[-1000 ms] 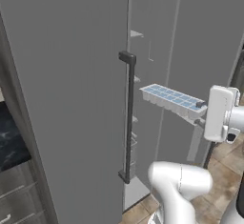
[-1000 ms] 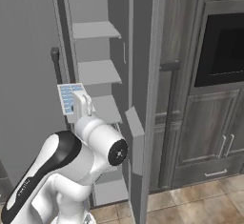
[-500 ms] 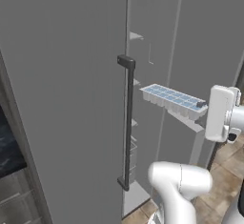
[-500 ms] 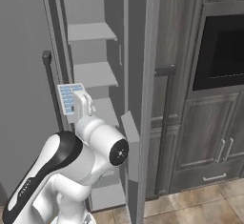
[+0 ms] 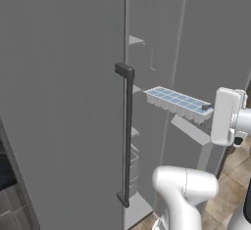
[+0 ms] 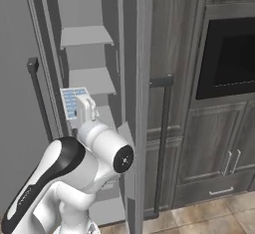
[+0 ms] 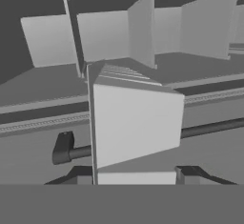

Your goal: The ice cube tray has been filled with water. Take the tray and place it in the freezer to make ice. Close the freezer door after placing the tray.

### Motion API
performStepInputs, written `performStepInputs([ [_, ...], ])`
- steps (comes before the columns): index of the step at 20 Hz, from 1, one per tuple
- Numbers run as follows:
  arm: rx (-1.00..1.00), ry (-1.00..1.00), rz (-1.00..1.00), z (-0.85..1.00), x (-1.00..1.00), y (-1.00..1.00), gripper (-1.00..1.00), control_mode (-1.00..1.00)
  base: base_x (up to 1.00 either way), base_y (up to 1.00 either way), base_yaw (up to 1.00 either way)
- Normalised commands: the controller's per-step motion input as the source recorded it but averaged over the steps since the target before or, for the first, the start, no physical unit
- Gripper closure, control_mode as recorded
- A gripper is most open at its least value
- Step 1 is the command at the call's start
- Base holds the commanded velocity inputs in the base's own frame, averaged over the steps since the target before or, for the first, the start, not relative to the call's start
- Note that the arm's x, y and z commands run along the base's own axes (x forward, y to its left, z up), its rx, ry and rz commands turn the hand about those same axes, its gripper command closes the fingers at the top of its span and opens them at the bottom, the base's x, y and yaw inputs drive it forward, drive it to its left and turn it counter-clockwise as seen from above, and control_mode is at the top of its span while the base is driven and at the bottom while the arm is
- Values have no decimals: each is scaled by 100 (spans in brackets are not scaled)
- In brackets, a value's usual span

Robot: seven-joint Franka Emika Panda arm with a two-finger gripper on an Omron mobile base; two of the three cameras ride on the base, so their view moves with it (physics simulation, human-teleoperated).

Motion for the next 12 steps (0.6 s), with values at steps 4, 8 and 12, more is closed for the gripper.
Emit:
performStepInputs([
  [4, 0, 0, 0, 0, 0, 0, 100, 100, 48, -14, 0],
  [8, 0, 0, 0, 0, 0, 0, 100, 100, 52, 0, 0],
  [12, 0, 0, 0, 0, 0, 0, 100, 100, 46, 0, -1],
])
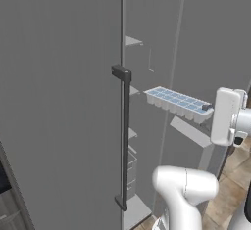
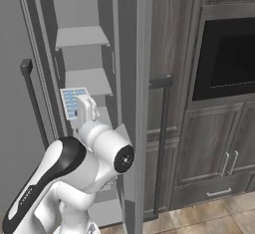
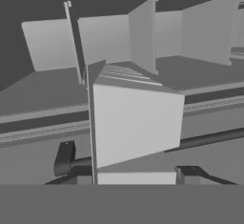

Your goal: The ice cube tray has been filled with water. Take the tray and place it in the freezer to make ice. Close the freezer door after placing the tray.

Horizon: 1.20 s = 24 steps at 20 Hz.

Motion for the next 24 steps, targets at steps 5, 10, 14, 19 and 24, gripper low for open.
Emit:
performStepInputs([
  [5, -2, 0, -1, 0, 1, 4, 100, -100, 21, 7, -2],
  [10, -8, 0, -5, 14, 0, 21, 100, -100, 0, 0, 0],
  [14, -5, -1, -6, 43, 0, 8, 100, -100, 0, 0, 0],
  [19, -2, 0, -5, 41, 0, 10, 100, -100, 0, 0, 0],
  [24, 0, 0, -3, 41, 1, 21, 100, -100, 0, 0, 0],
])
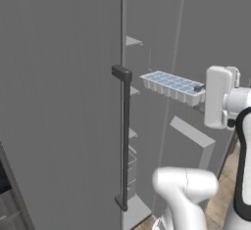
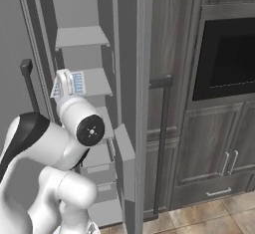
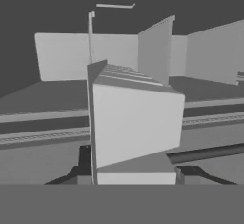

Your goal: The ice cube tray has been filled with water. Take the tray and place it in the freezer to make ice. Close the freezer door after placing the tray.

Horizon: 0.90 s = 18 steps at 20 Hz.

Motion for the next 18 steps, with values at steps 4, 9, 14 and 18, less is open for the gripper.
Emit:
performStepInputs([
  [4, 0, 0, 0, 38, 1, 31, 100, -100, 0, 0, 0],
  [9, 0, -3, -1, 34, 0, 18, 100, -100, 0, 0, 0],
  [14, 0, -10, -4, 38, 1, 2, 100, -100, 0, 0, 0],
  [18, 0, -11, -6, 38, 3, 0, 100, -100, 0, 0, 0],
])
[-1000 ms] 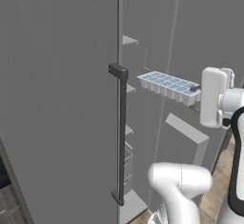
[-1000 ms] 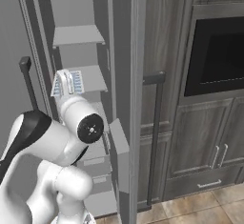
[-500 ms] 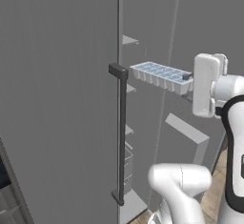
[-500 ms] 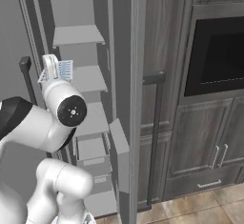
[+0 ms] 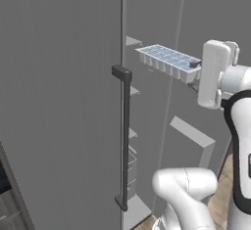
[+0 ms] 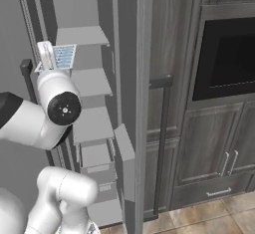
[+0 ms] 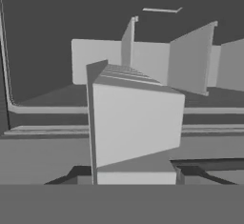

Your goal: The ice cube tray has been filled with water. Take the tray and place it in the freezer to make ice. Close the freezer door after placing the tray.

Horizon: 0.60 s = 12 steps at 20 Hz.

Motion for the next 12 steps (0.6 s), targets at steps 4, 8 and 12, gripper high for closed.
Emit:
performStepInputs([
  [4, 0, -3, -5, 34, 12, 0, 100, -100, 0, 0, 0],
  [8, 0, 0, -2, 29, 20, 0, 100, -100, 0, 0, 0],
  [12, 0, 1, 0, 29, 24, 0, 100, -100, 0, 0, 0],
])
